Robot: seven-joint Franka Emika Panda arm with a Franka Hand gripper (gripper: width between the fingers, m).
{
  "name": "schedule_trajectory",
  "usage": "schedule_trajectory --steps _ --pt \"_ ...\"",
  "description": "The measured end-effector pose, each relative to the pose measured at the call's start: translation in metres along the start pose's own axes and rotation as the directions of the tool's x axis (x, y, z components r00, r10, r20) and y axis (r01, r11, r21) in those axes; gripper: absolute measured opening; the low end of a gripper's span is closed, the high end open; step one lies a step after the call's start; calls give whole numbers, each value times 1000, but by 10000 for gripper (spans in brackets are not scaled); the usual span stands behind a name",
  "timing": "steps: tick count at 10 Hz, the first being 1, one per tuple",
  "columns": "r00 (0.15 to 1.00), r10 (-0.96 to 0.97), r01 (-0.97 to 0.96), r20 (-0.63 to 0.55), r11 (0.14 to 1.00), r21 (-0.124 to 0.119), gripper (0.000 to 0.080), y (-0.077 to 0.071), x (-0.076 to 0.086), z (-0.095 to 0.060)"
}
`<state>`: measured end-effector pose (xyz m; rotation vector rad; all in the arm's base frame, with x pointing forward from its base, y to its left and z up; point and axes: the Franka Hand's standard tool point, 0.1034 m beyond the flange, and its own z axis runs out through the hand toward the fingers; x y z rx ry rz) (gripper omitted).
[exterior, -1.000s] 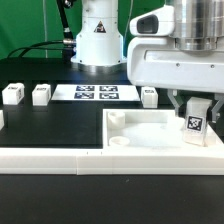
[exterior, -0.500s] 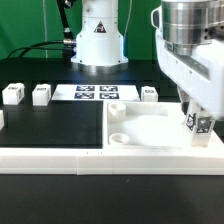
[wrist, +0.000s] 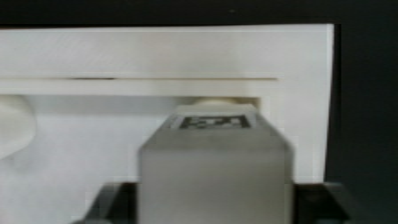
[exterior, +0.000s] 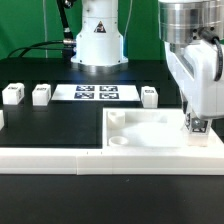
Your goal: Assemble square table
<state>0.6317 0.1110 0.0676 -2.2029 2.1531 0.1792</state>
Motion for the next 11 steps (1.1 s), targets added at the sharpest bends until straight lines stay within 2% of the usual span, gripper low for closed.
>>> schedule_trajectory --steps 1,2,3,4,7,9,10,11 --pt "986 -163 163 -26 986 14 493 1 -5 1" --pt "936 -349 351 -52 936 33 614 6 -14 3" --pt "853 -516 520 -75 853 46 639 12 -16 6" --pt "837 -543 546 -71 837 36 639 14 -14 7" --pt "661 -746 749 -87 662 13 648 13 -12 7" --pt "338 -934 939 -118 343 -24 648 3 -12 -1" --pt "202 -973 977 -116 207 -39 648 3 -12 -1" --pt "29 -994 998 -107 35 -57 648 2 -7 -2"
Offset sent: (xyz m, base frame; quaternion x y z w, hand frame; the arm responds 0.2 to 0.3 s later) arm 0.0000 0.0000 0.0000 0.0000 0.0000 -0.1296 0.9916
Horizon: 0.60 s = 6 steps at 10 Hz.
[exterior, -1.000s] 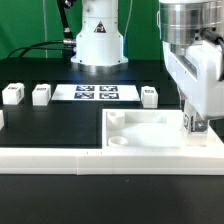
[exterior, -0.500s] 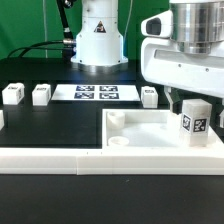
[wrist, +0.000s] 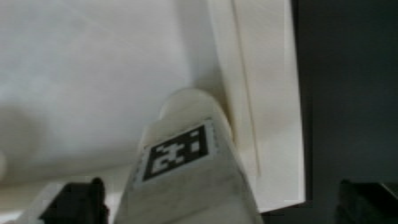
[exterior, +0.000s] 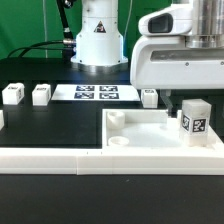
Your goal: Assemble square table
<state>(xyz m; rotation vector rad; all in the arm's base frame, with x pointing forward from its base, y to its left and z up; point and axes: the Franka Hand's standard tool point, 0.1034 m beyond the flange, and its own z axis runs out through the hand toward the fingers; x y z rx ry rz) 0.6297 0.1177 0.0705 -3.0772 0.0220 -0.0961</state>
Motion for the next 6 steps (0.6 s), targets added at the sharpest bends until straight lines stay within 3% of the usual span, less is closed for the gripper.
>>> schedule_trajectory --steps 3,5,6 --pt "1000 -10 10 -15 1000 -1 648 5 4 -1" --pt "1000 -7 7 -15 1000 -2 375 6 4 -1" --pt "996 84 -84 -14 996 1 375 5 3 -1"
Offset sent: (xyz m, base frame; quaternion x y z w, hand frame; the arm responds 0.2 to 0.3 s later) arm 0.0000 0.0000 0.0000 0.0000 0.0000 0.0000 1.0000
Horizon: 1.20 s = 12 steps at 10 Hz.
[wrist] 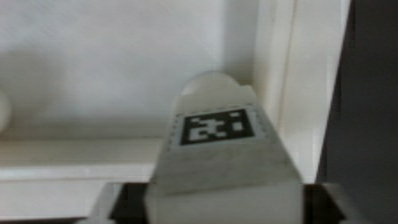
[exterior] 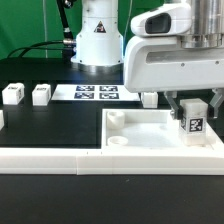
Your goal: Assemble square table
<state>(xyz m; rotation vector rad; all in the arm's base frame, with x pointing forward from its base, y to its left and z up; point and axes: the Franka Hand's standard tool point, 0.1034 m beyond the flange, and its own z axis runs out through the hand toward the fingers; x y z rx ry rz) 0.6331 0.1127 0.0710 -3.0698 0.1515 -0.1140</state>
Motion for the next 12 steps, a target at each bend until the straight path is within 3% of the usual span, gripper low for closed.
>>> schedule_trajectory --steps 1,2,4,5,6,7,10,11,12 --pt "997 78 -78 0 997 0 289 0 0 0" --pt "981 196 -196 0 981 -1 289 -2 0 0" --pt "876 481 -480 24 876 -37 289 -1 2 -1" --pt "768 638 -637 48 770 -43 289 2 4 0" --pt "635 768 -769 78 639 -29 289 6 2 1" --pt "625 777 -777 73 628 -33 289 4 2 1" --pt "490 869 -868 68 494 -46 291 4 1 1" --pt "399 915 -914 63 402 -54 291 3 1 1" --pt "223 974 -972 42 226 -66 291 1 -1 0"
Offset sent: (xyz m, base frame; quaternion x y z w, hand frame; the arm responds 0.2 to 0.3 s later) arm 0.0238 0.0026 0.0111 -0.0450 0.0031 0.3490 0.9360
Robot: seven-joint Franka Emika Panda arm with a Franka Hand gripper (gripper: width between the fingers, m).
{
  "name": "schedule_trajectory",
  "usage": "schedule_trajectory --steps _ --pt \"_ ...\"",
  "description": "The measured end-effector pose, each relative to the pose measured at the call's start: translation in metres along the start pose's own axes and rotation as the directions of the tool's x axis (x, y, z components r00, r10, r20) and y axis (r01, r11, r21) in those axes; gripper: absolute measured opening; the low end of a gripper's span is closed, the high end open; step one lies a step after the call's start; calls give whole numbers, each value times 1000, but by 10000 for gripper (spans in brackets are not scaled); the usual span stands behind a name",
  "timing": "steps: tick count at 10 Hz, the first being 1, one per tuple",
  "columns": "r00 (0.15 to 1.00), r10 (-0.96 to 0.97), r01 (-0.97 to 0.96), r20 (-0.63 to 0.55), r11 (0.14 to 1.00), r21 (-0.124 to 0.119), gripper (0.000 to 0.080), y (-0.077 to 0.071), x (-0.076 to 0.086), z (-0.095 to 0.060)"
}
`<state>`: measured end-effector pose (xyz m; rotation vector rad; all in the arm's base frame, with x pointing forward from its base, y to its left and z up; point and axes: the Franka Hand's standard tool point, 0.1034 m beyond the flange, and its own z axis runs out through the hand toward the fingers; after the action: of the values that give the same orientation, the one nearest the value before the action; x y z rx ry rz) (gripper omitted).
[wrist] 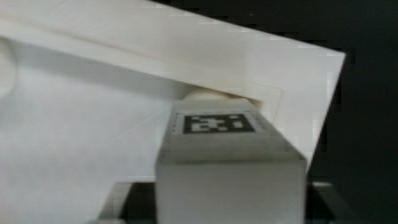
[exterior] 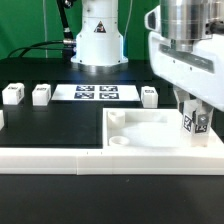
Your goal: Assemble square table
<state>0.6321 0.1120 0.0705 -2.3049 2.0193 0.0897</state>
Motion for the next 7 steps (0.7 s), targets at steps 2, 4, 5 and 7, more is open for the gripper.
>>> schedule_trajectory --steps 2,4,5,7 --pt "961 276 -276 -1 961 9 291 1 1 0" --pt "878 475 -477 56 878 38 291 3 2 -1" --pt "836 545 -548 69 835 41 291 3 1 -1" --pt "804 588 -594 95 802 60 303 3 1 -1"
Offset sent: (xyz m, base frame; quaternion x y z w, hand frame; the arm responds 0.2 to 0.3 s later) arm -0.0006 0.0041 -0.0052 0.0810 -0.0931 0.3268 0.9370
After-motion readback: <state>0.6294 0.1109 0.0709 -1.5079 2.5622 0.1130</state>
